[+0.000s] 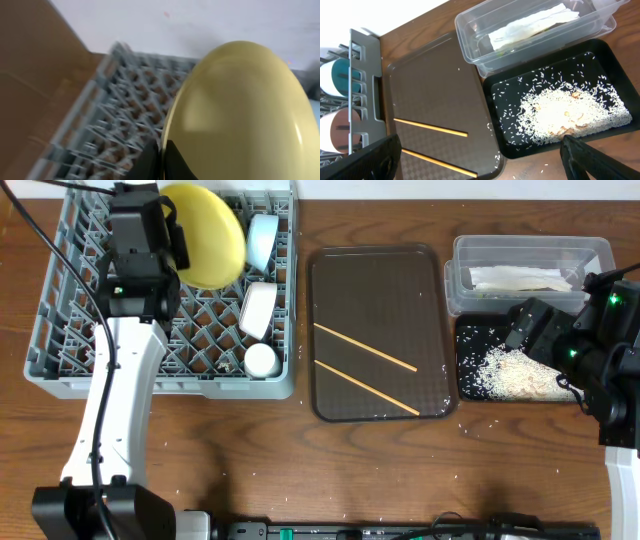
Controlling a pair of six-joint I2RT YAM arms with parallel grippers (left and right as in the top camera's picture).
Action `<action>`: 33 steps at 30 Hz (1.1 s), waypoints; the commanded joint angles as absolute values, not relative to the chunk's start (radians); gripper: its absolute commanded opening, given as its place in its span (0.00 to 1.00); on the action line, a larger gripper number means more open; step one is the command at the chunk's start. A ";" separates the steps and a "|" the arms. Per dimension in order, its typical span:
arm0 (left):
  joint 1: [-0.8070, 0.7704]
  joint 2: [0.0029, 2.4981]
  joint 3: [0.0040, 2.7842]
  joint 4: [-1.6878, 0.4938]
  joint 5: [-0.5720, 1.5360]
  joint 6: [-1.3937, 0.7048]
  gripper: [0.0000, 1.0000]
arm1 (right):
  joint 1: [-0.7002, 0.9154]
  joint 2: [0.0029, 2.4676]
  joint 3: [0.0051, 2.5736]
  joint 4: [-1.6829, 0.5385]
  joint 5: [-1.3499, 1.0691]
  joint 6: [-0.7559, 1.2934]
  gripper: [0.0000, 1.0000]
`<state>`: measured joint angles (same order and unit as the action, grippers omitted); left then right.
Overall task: Sort waste into correct bins and load items into the dishwasher
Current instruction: 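Lift the yellow plate with left gripper and stand it in the rack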
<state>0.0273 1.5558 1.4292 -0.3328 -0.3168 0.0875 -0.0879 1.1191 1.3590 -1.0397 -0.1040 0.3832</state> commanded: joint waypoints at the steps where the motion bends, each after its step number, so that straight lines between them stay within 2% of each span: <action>1: 0.046 1.592 1.425 -0.295 -0.406 0.193 0.07 | -0.092 1.121 1.365 -1.041 -0.102 0.392 0.99; 10: 0.049 1.715 1.425 -0.201 -0.406 0.357 0.07 | -0.092 1.121 1.365 -1.041 -0.102 0.392 0.99; 16: 0.045 1.734 1.424 -0.199 -0.406 0.375 0.07 | -0.092 1.121 1.365 -1.041 -0.102 0.392 0.99; 26: -0.046 1.734 1.423 -0.226 -0.405 0.464 0.09 | -0.092 1.121 1.365 -1.041 -0.102 0.392 0.99; 28: -0.054 1.734 1.422 -0.226 -0.405 0.463 0.14 | -0.092 1.121 1.365 -1.041 -0.102 0.392 0.99; 29: -0.056 1.734 1.422 -0.226 -0.405 0.463 0.22 | -0.092 1.121 1.365 -1.041 -0.102 0.392 0.99; 31: -0.056 1.734 1.422 -0.226 -0.405 0.463 0.43 | -0.092 1.121 1.365 -1.041 -0.102 0.392 0.99; 33: -0.056 1.734 1.422 -0.230 -0.405 0.463 0.54 | -0.092 1.121 1.365 -1.041 -0.102 0.392 0.99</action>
<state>-0.0616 1.7432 1.4288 -0.2276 -0.3954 0.4553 -0.0879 1.1191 1.3590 -1.0397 -0.1040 0.3828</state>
